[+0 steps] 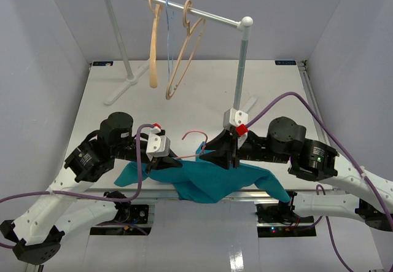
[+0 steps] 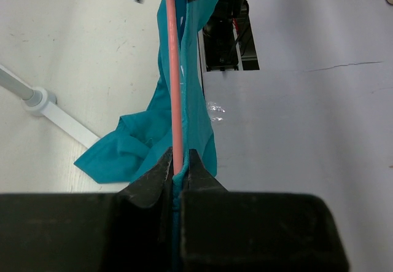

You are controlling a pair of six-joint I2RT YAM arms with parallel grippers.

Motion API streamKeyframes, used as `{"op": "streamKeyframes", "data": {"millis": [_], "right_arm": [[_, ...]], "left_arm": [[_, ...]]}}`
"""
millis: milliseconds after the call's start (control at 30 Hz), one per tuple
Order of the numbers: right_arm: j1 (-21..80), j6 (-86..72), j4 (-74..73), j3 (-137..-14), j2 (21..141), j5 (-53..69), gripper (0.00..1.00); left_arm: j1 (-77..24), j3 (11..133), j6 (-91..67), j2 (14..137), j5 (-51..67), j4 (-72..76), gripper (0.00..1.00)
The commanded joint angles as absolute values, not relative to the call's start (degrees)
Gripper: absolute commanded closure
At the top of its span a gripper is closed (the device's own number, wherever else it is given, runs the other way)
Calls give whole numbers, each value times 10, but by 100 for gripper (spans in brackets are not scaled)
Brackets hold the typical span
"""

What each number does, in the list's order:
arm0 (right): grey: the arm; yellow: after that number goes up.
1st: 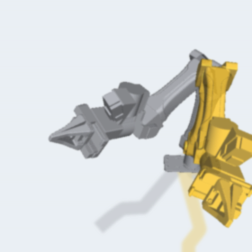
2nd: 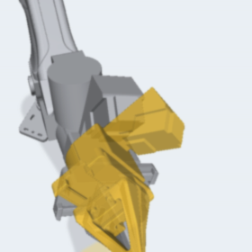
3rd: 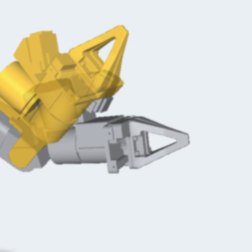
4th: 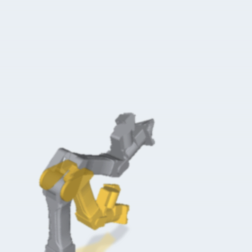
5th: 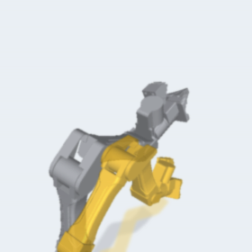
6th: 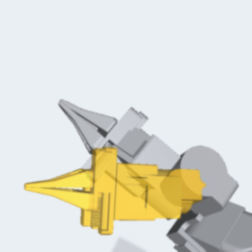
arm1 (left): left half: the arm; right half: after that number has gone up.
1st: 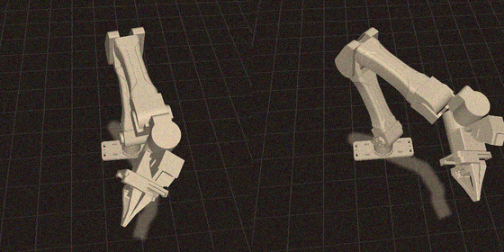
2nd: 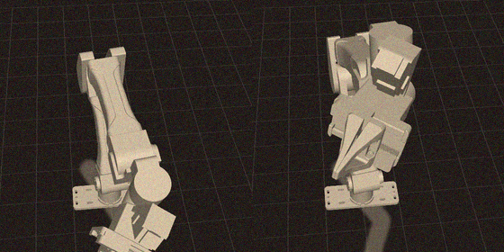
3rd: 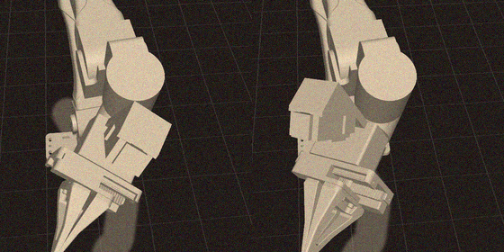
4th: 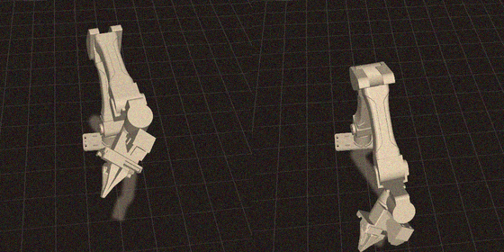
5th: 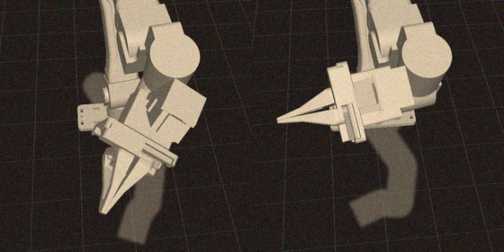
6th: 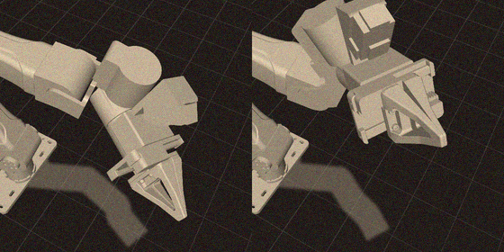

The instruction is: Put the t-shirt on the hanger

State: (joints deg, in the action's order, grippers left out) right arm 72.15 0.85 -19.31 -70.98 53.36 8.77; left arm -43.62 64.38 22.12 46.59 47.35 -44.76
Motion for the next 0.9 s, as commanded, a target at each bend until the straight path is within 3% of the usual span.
{"op": "streamKeyframes", "data": {"millis": [0, 133, 433, 667, 800, 867], "right_arm": [[723, 14, -214, -700, 481, 59, 54], [723, 23, -263, -700, 458, 62, 34], [724, 53, -390, -725, 463, 133, 23], [723, 60, -424, -716, 467, 100, 26], [723, 60, -435, -711, 468, 79, 34], [723, 60, -437, -708, 463, 69, 44]], "left_arm": [[-433, 642, 229, 433, 499, -436, 100], [-433, 636, 220, 418, 496, -428, 100], [-434, 647, 223, 422, 488, -456, 100], [-433, 650, 224, 422, 488, -460, 100], [-434, 644, 227, 416, 489, -459, 100], [-434, 636, 226, 409, 486, -454, 100]]}}
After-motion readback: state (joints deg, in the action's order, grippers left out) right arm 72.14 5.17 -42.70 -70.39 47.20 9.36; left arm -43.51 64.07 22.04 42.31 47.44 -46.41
